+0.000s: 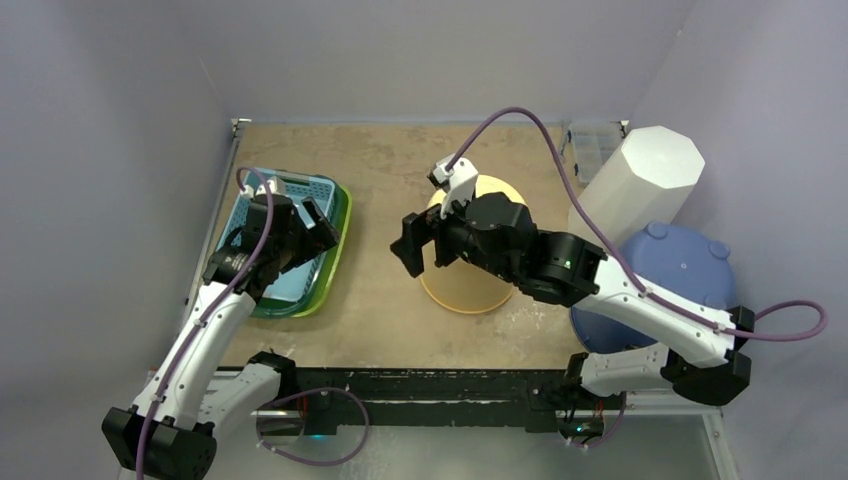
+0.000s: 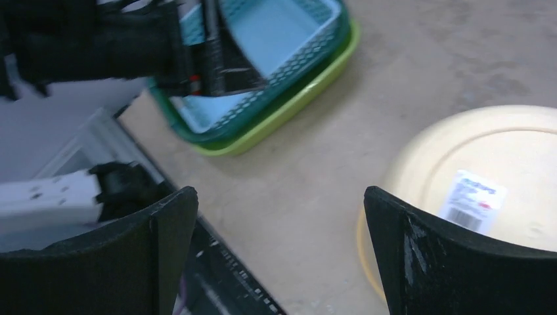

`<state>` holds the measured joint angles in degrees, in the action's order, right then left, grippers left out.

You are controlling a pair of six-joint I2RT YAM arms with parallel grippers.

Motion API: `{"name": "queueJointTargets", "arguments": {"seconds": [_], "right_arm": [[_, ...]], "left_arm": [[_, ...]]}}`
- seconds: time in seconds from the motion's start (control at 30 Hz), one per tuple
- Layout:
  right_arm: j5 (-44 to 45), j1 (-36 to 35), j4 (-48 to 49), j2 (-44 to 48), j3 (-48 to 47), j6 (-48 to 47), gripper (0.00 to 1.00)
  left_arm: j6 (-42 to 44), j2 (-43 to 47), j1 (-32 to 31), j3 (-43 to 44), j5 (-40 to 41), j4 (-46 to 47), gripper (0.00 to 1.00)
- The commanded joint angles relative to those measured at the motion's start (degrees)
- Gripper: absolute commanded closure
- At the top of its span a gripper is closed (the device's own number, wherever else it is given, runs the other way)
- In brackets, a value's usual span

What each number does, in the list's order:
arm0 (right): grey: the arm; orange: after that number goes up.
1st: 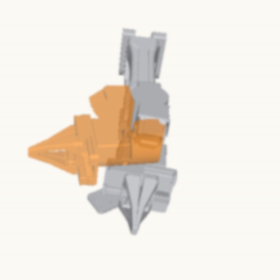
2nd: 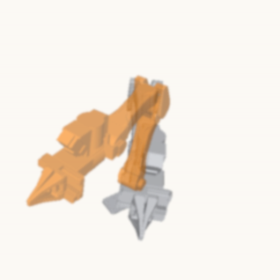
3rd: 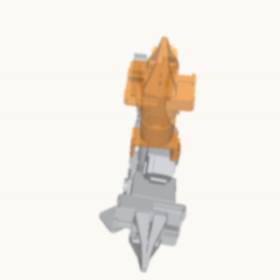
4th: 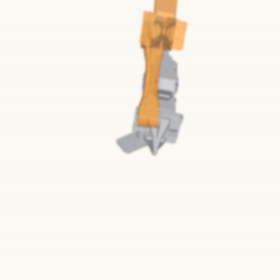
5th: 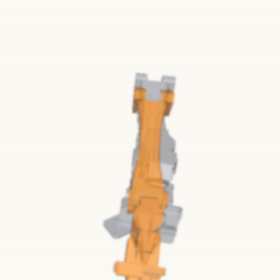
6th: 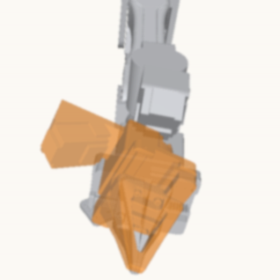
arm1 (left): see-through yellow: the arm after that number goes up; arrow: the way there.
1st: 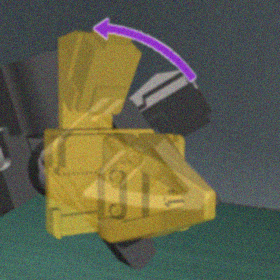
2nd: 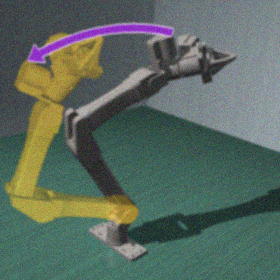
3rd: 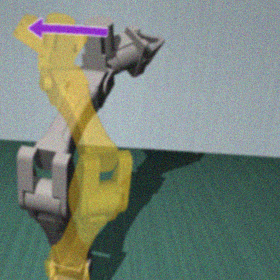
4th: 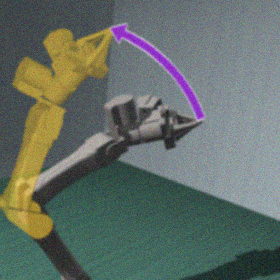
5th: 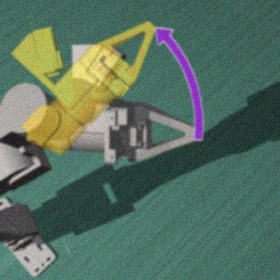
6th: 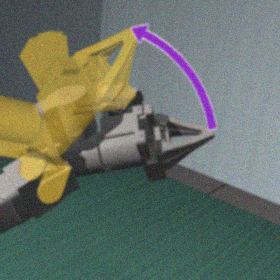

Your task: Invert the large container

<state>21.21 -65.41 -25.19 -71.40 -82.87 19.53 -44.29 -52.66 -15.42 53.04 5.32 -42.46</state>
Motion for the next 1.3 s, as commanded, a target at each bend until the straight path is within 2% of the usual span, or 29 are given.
{"name": "queueJointTargets", "arguments": {"seconds": [0.0, 0.1, 0.17, 0.23, 0.37, 0.47, 0.6, 0.77, 0.87, 1.03, 1.27], "right_arm": [[-17.73, -3.32, 1.03, -0.49, 3.16, 3.93, 0.02], [-15.30, -12.23, -1.59, -3.66, 3.84, 2.39, 0.01], [-14.97, -15.62, -2.45, -5.71, 4.47, 3.03, 0.01], [-10.82, -16.31, -4.67, -7.39, 5.08, 6.22, 0.01], [3.00, -16.34, -11.30, -8.95, 8.43, 14.96, 0.01], [9.24, -16.12, -18.31, -10.11, 10.04, 21.74, 0.01], [17.62, -15.17, -22.15, -11.03, 10.25, 31.61, 0.01], [21.37, -6.59, -24.17, -11.65, 10.05, 43.26, 0.01], [24.70, -2.11, -19.99, -9.91, 12.27, 44.28, 0.01], [24.26, 8.19, -9.51, -8.25, 13.98, 35.80, 0.01], [20.76, 24.39, 0.04, -11.49, 12.79, 23.77, 0.01]], "left_arm": [[2.33, -0.37, 0.29, 1.37, 0.82, 1.11, 0.15], [2.54, -0.80, 0.30, 1.54, 1.32, 0.98, 0.15], [2.63, -0.99, 0.30, 1.67, 1.69, 0.93, 0.15], [2.70, -1.20, 0.29, 1.78, 2.21, 0.53, 0.15], [3.11, -1.01, 0.30, 2.31, 4.23, -1.02, 0.15], [3.44, -0.60, 0.28, 2.17, 5.93, -1.92, 0.15], [3.58, -0.34, 0.24, 2.03, 6.58, -2.54, 0.15], [2.82, -0.25, 0.30, 1.83, 5.31, -2.10, 0.15], [2.63, 0.30, 0.23, 2.25, 5.05, -2.66, 0.15], [2.71, 1.09, 0.23, 2.19, 5.24, -2.85, 0.15], [2.64, 1.01, 0.25, 1.99, 4.84, -3.01, 0.15]]}}
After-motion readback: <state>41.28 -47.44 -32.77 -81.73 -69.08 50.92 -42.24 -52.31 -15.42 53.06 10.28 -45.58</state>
